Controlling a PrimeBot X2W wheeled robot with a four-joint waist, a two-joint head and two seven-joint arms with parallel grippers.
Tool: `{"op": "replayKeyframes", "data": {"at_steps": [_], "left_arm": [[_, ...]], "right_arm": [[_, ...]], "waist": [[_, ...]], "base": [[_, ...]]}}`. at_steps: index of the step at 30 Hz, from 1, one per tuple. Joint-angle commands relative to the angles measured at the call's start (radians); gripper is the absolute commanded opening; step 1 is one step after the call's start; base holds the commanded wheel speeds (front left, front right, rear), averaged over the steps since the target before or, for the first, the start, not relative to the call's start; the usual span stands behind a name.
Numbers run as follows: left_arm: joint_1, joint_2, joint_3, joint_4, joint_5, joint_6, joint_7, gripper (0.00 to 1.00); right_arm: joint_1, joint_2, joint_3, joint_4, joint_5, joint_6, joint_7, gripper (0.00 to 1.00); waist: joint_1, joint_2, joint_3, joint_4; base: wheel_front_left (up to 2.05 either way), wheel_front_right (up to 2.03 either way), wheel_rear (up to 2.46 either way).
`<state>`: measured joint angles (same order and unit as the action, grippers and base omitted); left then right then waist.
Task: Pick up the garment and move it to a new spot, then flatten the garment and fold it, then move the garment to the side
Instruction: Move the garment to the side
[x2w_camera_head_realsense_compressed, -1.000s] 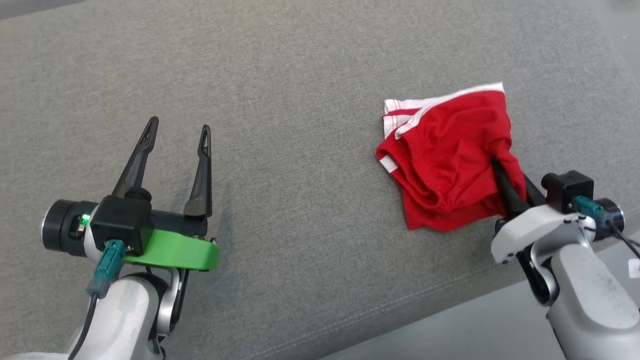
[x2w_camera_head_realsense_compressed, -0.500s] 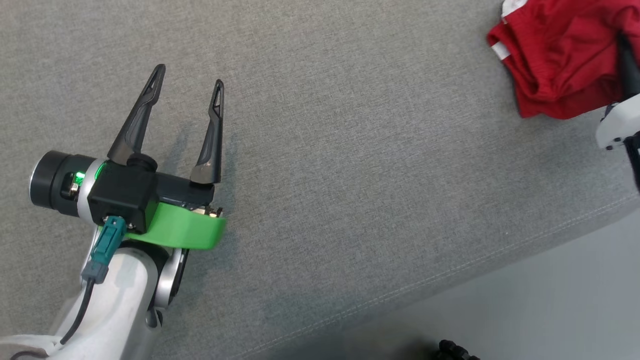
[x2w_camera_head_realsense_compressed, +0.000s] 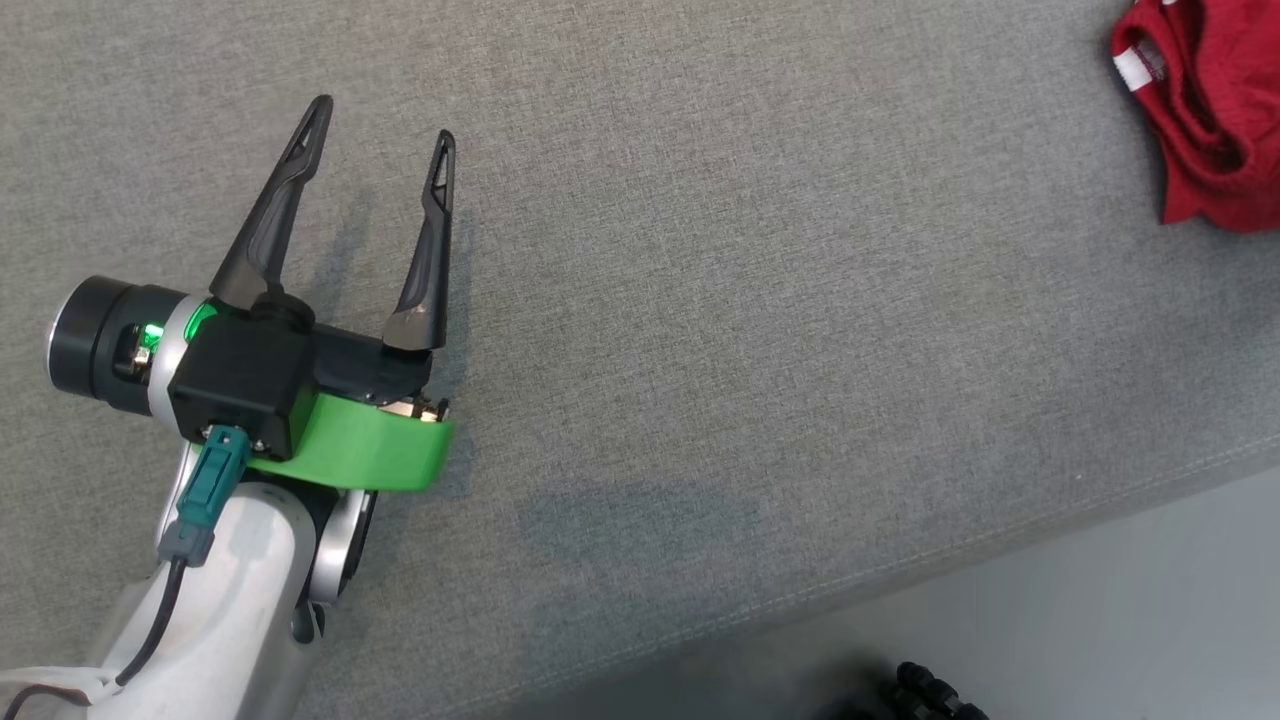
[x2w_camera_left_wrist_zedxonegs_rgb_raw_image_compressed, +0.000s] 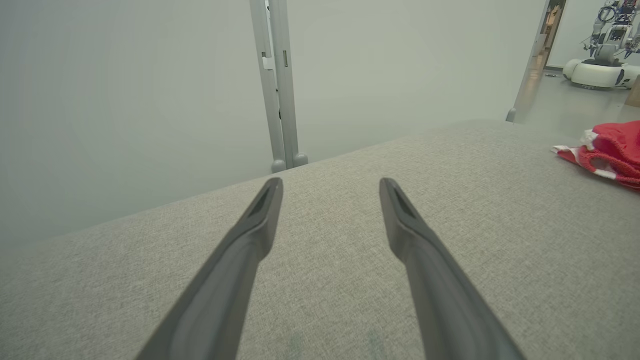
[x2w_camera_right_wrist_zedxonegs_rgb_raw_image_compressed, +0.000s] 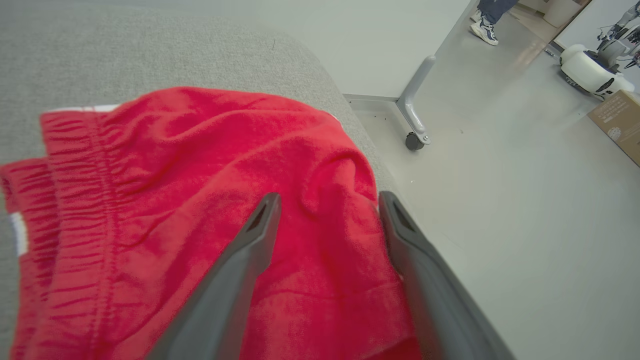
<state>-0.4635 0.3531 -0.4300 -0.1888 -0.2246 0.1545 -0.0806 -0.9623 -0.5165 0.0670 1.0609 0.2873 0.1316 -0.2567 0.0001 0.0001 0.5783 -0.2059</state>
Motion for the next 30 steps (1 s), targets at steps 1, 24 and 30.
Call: {"op": "replayKeyframes", "data": {"at_steps": [1, 24, 30], "left_arm": [[-0.013, 0.002, 0.001, 0.003, 0.006, 0.005, -0.007, 1.00], [0.162, -0.015, 0.059, 0.074, -0.084, 0.073, -0.101, 1.00], [0.215, -0.031, 0.069, 0.095, -0.115, 0.089, -0.124, 1.00]], "right_arm": [[-0.016, 0.000, -0.019, 0.031, -0.014, -0.002, -0.005, 1.00], [0.423, 0.257, -0.175, -0.710, -0.024, -0.002, -0.008, 1.00], [0.560, 0.335, -0.089, -0.873, -0.038, -0.002, -0.004, 1.00]], "waist": [[-0.0001, -0.0001, -0.003, 0.006], [-0.0001, -0.0001, -0.272, 0.094], [-0.0001, -0.0001, -0.335, 0.145]], "base": [[0.00, 0.00, 0.00], [0.00, 0.00, 0.00], [0.00, 0.00, 0.00]]}}
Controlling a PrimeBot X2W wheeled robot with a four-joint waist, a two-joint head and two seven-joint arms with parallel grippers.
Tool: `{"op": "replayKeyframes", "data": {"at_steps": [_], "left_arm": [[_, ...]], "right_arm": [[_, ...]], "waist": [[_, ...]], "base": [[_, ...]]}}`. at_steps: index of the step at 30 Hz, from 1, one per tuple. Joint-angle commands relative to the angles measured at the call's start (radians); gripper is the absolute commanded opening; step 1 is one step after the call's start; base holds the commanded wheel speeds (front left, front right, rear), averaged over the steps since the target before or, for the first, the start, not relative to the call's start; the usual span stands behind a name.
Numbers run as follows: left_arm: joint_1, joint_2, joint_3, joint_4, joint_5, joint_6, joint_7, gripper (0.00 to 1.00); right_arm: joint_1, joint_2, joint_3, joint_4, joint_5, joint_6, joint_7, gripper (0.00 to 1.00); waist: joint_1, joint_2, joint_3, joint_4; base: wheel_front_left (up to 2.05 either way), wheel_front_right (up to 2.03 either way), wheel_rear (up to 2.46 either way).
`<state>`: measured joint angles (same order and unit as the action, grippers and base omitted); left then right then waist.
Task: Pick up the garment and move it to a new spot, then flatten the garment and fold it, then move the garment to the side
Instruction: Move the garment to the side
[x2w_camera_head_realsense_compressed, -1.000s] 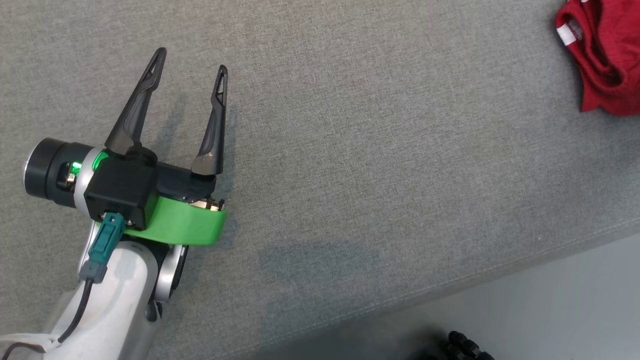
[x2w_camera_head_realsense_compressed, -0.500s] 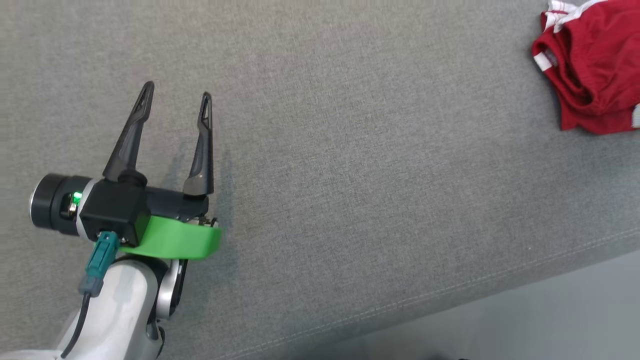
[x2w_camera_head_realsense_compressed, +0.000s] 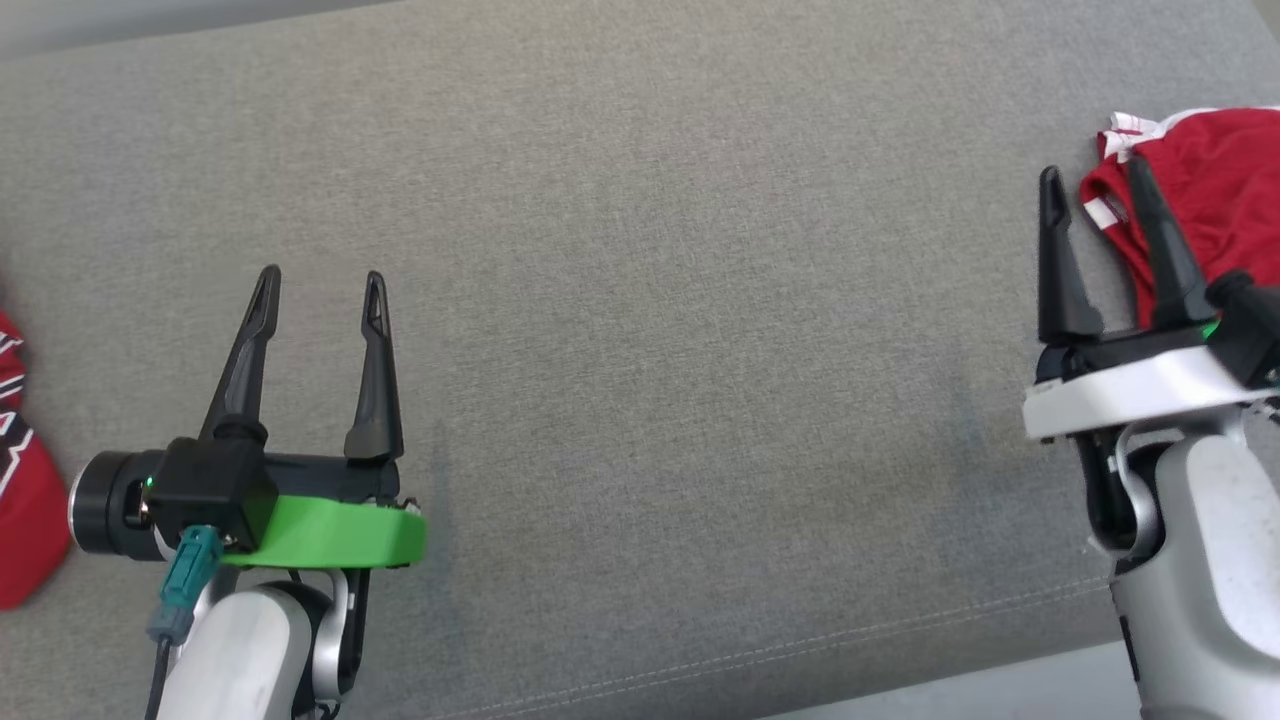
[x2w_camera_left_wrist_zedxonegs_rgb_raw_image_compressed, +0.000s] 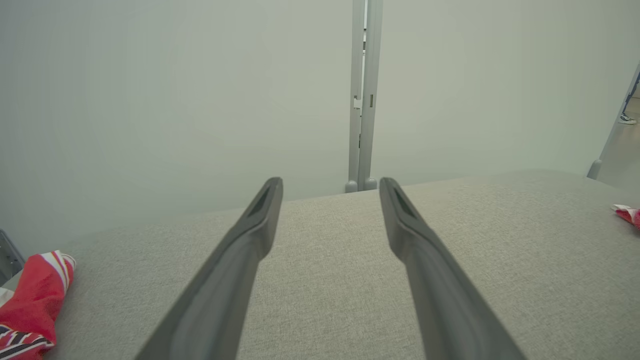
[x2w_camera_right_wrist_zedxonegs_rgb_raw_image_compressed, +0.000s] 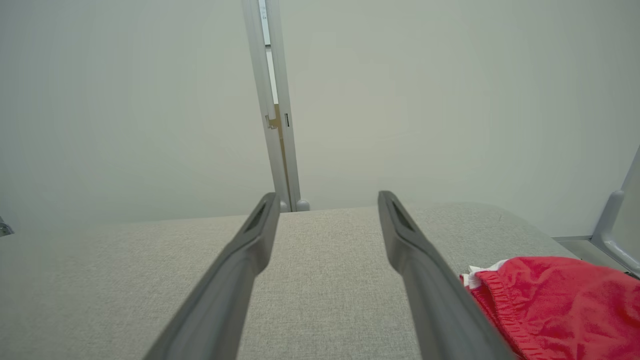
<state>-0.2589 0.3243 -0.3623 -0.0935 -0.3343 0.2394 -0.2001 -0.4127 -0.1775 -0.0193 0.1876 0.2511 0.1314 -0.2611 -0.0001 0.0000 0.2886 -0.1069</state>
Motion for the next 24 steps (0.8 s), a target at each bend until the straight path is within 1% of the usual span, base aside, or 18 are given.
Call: {"op": "replayKeyframes", "data": {"at_steps": [1, 5, 9, 12, 17, 24], "left_arm": [[0.018, -0.006, 0.001, 0.005, -0.012, 0.003, -0.006, 1.00], [0.057, -0.015, 0.000, 0.029, -0.024, 0.006, -0.023, 1.00], [0.094, -0.018, 0.007, 0.048, -0.030, 0.021, -0.031, 1.00], [0.122, -0.020, 0.010, 0.053, -0.034, 0.033, -0.035, 1.00], [0.162, -0.013, 0.013, 0.054, -0.044, 0.039, -0.038, 1.00], [0.196, -0.003, 0.010, 0.074, -0.064, 0.029, -0.031, 1.00]], "right_arm": [[0.032, 0.009, 0.009, -0.017, -0.001, -0.002, 0.005, 1.00], [0.138, 0.037, 0.036, -0.091, -0.027, -0.002, 0.023, 1.00], [0.220, 0.060, 0.040, -0.139, -0.040, -0.001, 0.040, 1.00], [0.282, 0.080, 0.031, -0.167, -0.047, -0.001, 0.055, 1.00], [0.356, 0.099, 0.013, -0.207, -0.057, -0.001, 0.083, 1.00], [0.417, 0.110, -0.002, -0.245, -0.072, -0.001, 0.122, 1.00]], "waist": [[0.0001, 0.0000, -0.055, 0.054], [0.0001, 0.0000, -0.093, 0.093], [0.0001, 0.0000, -0.120, 0.109], [0.0001, 0.0000, -0.143, 0.110], [0.0001, 0.0000, -0.180, 0.104], [0.0001, 0.0000, -0.228, 0.093]], "base": [[0.00, 0.00, 0.00], [0.00, 0.00, 0.00], [0.00, 0.00, 0.00], [0.00, 0.00, 0.00], [0.00, 0.00, 0.00], [0.00, 0.00, 0.00]]}}
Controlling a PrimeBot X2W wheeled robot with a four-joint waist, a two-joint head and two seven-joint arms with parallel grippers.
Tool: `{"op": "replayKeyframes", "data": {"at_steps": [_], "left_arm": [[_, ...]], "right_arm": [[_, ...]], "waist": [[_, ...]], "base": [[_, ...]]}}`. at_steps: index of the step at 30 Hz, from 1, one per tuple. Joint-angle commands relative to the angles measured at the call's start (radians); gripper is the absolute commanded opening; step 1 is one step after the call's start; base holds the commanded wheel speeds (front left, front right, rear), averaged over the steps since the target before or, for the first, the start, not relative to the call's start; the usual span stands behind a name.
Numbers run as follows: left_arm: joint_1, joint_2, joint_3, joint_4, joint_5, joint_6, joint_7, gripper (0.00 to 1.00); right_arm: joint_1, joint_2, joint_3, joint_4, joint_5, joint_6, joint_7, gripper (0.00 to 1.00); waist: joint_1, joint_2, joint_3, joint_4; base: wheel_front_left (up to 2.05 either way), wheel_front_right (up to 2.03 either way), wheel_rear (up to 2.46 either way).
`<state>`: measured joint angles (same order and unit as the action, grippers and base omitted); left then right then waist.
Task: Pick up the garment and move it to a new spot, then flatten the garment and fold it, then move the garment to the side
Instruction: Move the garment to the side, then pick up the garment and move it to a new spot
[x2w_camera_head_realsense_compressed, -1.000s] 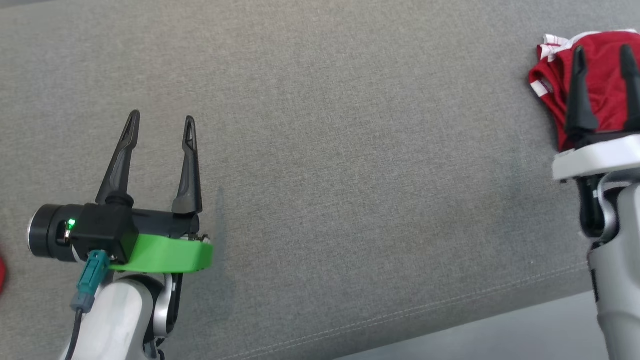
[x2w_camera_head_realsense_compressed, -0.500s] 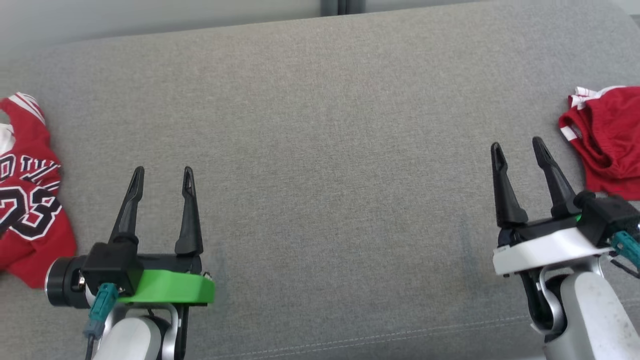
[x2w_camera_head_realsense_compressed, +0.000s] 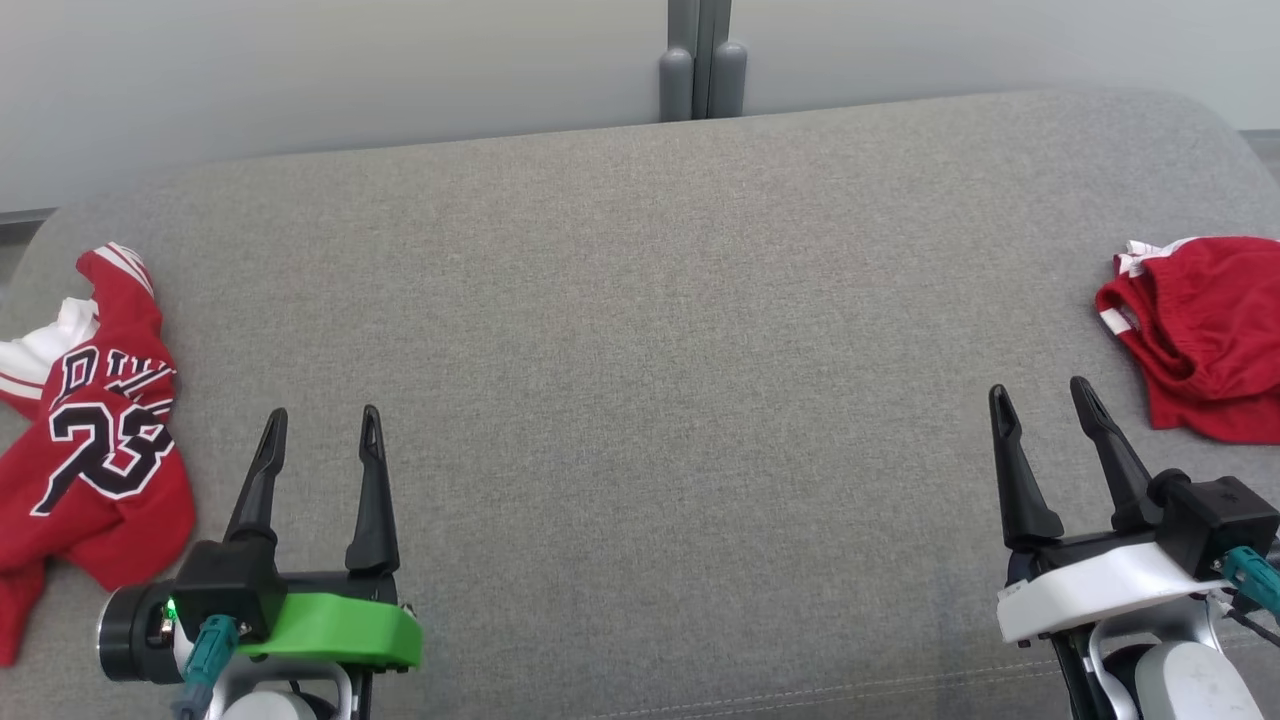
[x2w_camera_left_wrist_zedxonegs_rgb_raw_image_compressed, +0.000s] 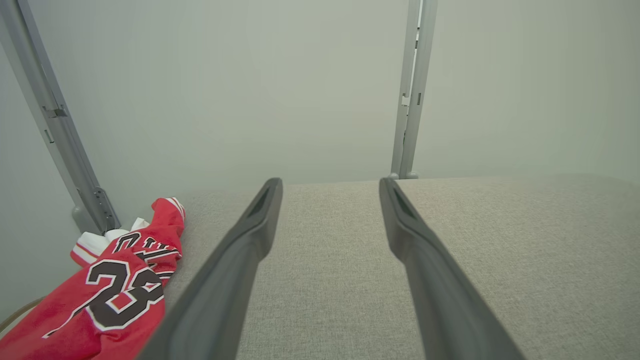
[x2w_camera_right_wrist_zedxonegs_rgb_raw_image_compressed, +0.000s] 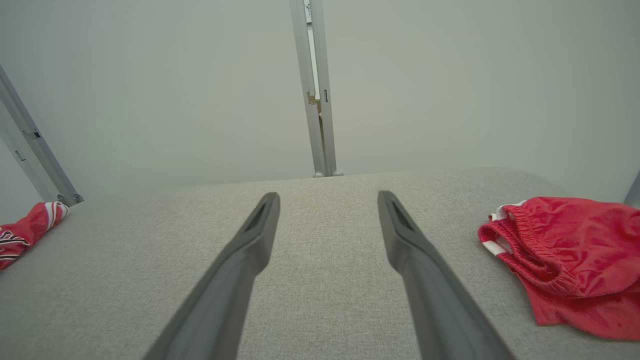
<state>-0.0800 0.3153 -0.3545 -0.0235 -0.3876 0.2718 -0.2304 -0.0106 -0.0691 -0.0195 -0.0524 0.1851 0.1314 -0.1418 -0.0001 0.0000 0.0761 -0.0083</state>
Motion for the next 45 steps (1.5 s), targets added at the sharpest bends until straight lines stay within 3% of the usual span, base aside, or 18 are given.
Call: {"op": "replayKeyframes", "data": {"at_steps": [1, 12, 39, 45], "left_arm": [[0.021, 0.007, 0.000, 0.009, -0.013, -0.007, 0.001, 1.00], [0.065, 0.011, 0.001, 0.050, -0.042, -0.014, 0.001, 1.00], [0.033, 0.016, -0.012, 0.082, -0.066, -0.018, 0.005, 1.00], [0.017, 0.012, -0.021, 0.079, -0.060, -0.020, 0.010, 1.00]], "right_arm": [[0.018, 0.002, -0.002, -0.008, -0.006, -0.001, 0.007, 1.00], [0.083, 0.008, 0.004, -0.052, -0.023, -0.001, 0.046, 1.00], [0.080, 0.016, -0.005, -0.054, -0.008, -0.001, 0.044, 1.00], [0.085, 0.017, -0.007, -0.058, -0.012, -0.001, 0.038, 1.00]], "waist": [[0.0001, 0.0000, -0.021, -0.007], [0.0001, 0.0000, -0.079, -0.013], [0.0001, 0.0000, -0.083, -0.014], [0.0001, 0.0000, -0.078, 0.019]], "base": [[0.00, 0.00, 0.00], [0.00, 0.00, 0.00], [0.00, 0.00, 0.00], [0.00, 0.00, 0.00]]}}
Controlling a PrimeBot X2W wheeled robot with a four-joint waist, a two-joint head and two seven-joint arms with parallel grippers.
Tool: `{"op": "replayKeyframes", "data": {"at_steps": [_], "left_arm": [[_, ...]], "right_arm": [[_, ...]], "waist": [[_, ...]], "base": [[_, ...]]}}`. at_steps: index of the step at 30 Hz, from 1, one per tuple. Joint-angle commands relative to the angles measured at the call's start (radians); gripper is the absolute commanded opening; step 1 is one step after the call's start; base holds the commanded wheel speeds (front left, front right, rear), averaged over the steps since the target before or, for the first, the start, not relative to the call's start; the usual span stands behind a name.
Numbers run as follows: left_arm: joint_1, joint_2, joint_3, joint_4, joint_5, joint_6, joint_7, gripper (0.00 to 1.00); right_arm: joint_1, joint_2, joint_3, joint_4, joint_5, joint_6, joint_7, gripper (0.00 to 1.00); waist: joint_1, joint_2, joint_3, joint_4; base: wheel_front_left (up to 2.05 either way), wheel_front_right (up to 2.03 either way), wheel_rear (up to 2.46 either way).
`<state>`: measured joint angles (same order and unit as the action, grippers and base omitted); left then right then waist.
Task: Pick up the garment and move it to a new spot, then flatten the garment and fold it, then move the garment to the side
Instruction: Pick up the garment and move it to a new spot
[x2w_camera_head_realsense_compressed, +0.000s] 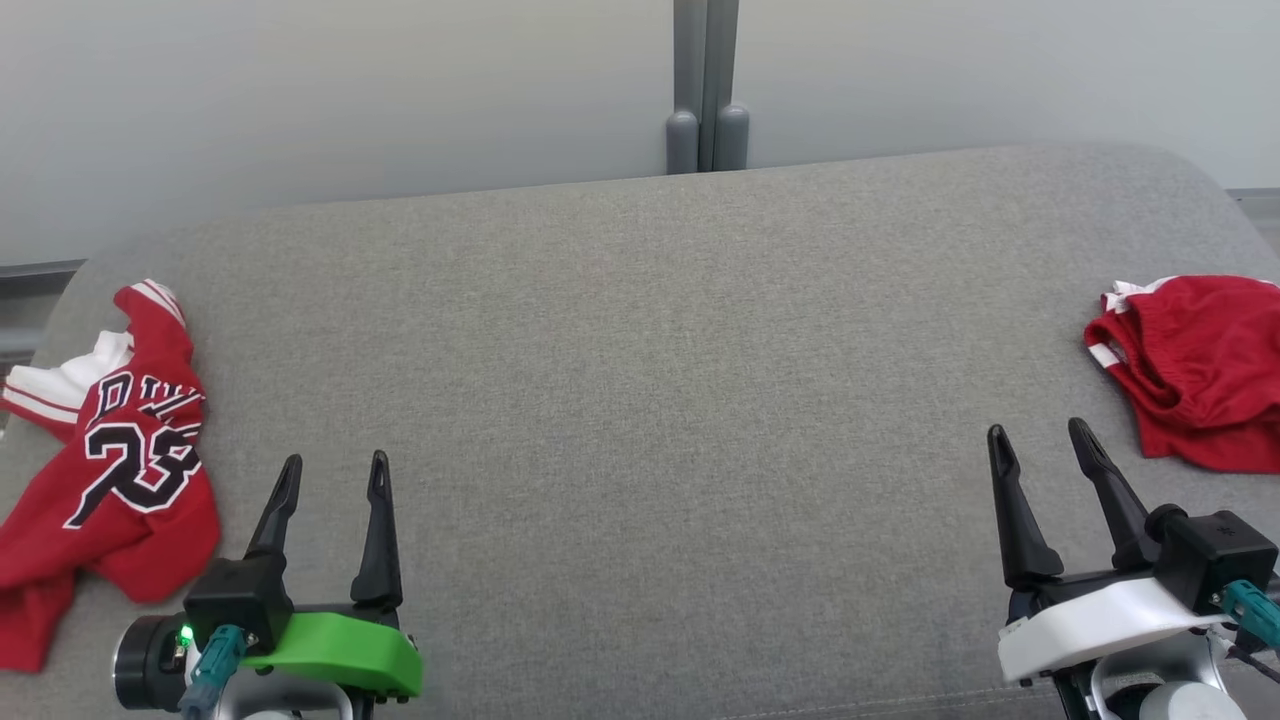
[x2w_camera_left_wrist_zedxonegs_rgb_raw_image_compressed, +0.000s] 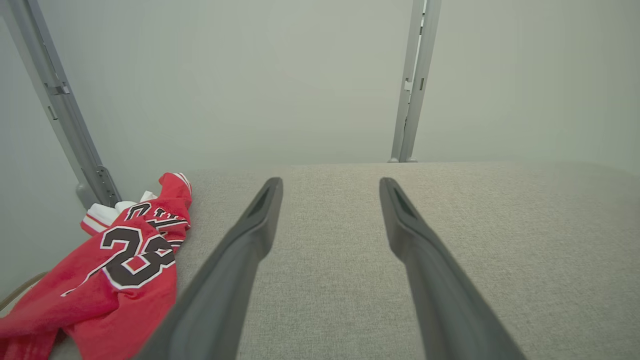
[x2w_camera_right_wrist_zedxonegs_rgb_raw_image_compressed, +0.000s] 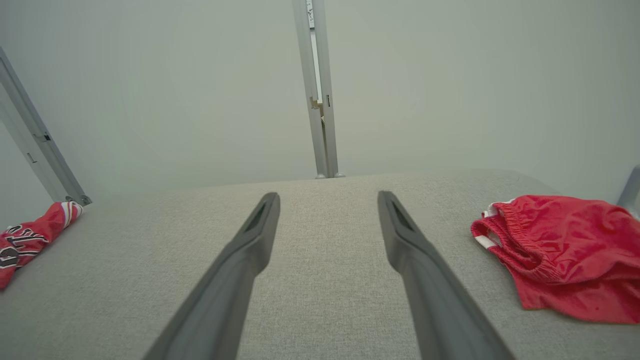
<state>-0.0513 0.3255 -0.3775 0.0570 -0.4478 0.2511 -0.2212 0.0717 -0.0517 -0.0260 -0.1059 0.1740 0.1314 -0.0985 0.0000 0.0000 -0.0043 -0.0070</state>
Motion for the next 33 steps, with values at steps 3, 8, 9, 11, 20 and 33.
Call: {"op": "replayKeyframes", "data": {"at_steps": [3, 8, 9, 11, 20, 33], "left_arm": [[-0.028, 0.009, 0.013, 0.001, 0.004, 0.010, -0.003, 1.00], [-0.044, 0.021, 0.030, -0.009, 0.006, 0.016, -0.010, 1.00], [-0.045, 0.023, 0.033, -0.012, 0.005, 0.017, -0.012, 1.00], [-0.046, 0.026, 0.038, -0.014, 0.002, 0.019, -0.012, 1.00], [-0.025, 0.011, 0.057, -0.033, -0.016, 0.035, -0.022, 1.00], [-0.023, -0.018, 0.075, -0.036, -0.027, 0.036, -0.037, 1.00]], "right_arm": [[-0.006, 0.000, 0.012, -0.012, 0.007, -0.001, -0.006, 1.00], [-0.022, -0.004, 0.032, -0.011, 0.005, -0.001, -0.001, 1.00], [-0.024, -0.004, 0.035, -0.011, 0.005, -0.001, -0.001, 1.00], [-0.027, -0.004, 0.039, -0.008, 0.008, -0.001, -0.003, 1.00], [-0.037, -0.002, 0.075, 0.004, 0.019, -0.001, -0.007, 1.00], [-0.053, -0.002, 0.096, 0.014, 0.022, -0.001, -0.001, 1.00]], "waist": [[0.0000, 0.0000, 0.010, 0.057], [0.0000, 0.0000, 0.017, 0.158], [0.0000, 0.0000, 0.019, 0.181], [0.0000, 0.0000, 0.022, 0.228], [0.0000, 0.0000, 0.036, 0.380], [0.0000, 0.0000, 0.057, 0.460]], "base": [[0.00, 0.00, 0.00], [0.00, 0.00, 0.00], [0.00, 0.00, 0.00], [0.00, 0.00, 0.00], [0.00, 0.00, 0.00], [0.00, 0.00, 0.00]]}}
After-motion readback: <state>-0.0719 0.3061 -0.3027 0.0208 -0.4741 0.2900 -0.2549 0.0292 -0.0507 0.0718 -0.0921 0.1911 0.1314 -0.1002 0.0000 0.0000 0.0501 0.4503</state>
